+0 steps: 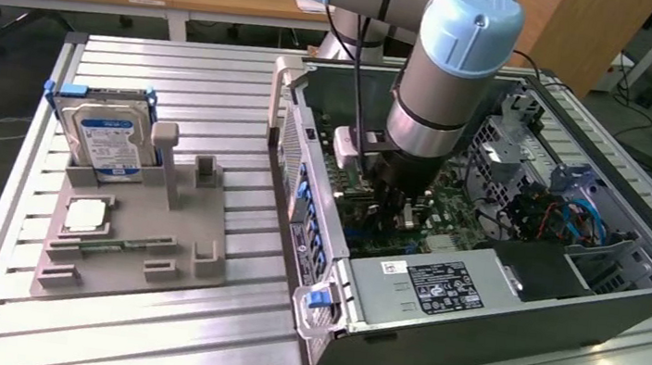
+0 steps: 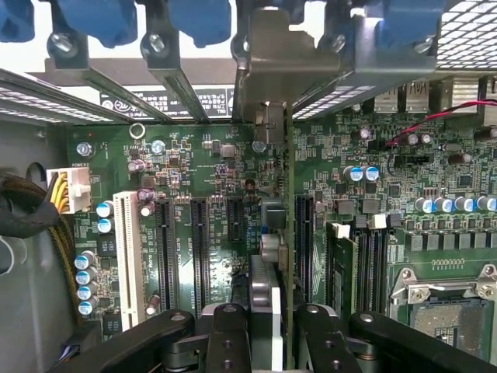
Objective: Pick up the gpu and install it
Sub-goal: 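Insert the gpu into the slot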
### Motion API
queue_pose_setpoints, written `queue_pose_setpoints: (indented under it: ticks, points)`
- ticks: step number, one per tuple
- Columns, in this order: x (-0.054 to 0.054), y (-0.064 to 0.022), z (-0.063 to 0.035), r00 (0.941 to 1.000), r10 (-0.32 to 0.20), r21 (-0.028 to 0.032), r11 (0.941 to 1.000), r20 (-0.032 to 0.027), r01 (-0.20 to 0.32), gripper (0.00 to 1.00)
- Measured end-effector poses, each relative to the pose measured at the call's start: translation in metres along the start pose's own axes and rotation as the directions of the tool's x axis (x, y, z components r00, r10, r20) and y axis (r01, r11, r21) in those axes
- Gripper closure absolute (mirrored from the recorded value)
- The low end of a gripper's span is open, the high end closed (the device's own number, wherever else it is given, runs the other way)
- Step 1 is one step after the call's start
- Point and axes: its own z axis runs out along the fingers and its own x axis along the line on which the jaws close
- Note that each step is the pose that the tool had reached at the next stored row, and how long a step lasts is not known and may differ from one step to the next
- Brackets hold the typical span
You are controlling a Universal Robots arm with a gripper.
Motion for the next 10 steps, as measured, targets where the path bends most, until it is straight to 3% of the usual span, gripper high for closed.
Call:
queue_pose_setpoints:
  ticks: [10]
  points:
    - [0.0000,0.0000,0.0004,1.0000,0.000,0.0001,1.0000,0.0003,0.000,0.72]
